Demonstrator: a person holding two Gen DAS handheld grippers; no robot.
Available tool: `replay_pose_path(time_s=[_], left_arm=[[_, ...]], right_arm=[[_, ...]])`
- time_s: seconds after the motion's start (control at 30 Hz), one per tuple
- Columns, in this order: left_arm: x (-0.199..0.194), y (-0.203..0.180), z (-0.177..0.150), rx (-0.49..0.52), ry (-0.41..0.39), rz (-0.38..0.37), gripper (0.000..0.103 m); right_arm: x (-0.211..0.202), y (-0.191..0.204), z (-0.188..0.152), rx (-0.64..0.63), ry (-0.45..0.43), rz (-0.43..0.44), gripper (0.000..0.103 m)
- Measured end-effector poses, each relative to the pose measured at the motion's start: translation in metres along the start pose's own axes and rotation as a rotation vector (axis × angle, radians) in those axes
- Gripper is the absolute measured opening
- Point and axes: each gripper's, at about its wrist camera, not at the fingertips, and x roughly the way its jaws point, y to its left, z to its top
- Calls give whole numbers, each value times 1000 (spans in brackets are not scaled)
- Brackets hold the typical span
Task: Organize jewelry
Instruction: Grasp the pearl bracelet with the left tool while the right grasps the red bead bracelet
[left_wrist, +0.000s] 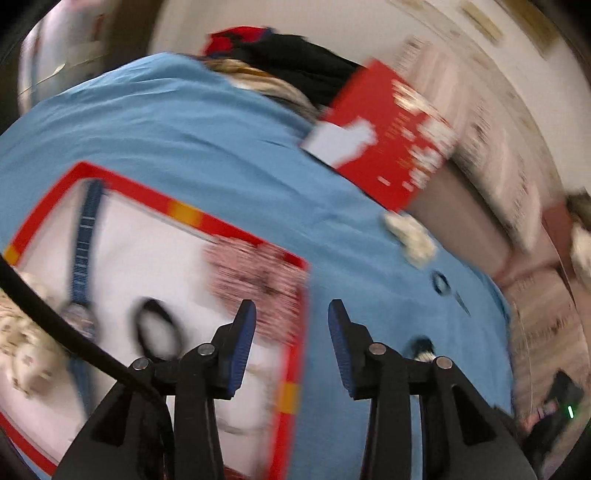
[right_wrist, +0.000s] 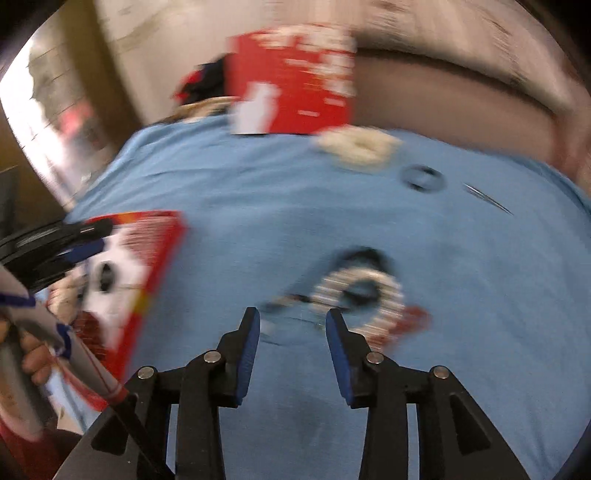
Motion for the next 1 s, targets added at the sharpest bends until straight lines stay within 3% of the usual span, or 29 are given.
replay_pose_path(time_s=[0.13, 0.23, 0.43, 0.6, 0.73, 0.77, 0.8, 0.83, 0.9, 0.97, 1.0], left_arm=[[21, -39, -19, 78, 81, -65, 39], [42, -63, -31, 134, 137, -53, 39], [79, -92, -46, 205, 207, -17, 39], [101, -98, -51, 237, 252, -6, 39], [113, -110, -53, 294, 231, 11, 39], [115, -113, -53, 307, 229, 5, 39], [117, -116, -53, 310, 228, -4, 39], [118, -117, -54, 312, 225, -9, 39], [122, -125, -58, 337, 215, -15, 39], [125, -137, -66, 402, 208, 12, 39], [127, -142, -71, 442, 207, 41, 28]], right_arm=[[-1, -57, -9, 106, 26, -62, 40], [0, -71, -13, 137, 29, -52, 40], [14, -69, -2, 138, 13, -2, 40], [36, -57, 12, 55, 29, 4, 40], [56, -52, 14, -12, 65, -24, 40], [56, -52, 14, -24, 54, -29, 35], [56, -53, 14, -30, 49, -35, 20], [56, -55, 15, -28, 51, -32, 12], [53, -63, 15, 5, 46, -10, 4], [49, -71, 14, 25, 37, -40, 3], [46, -74, 13, 35, 32, -52, 3]])
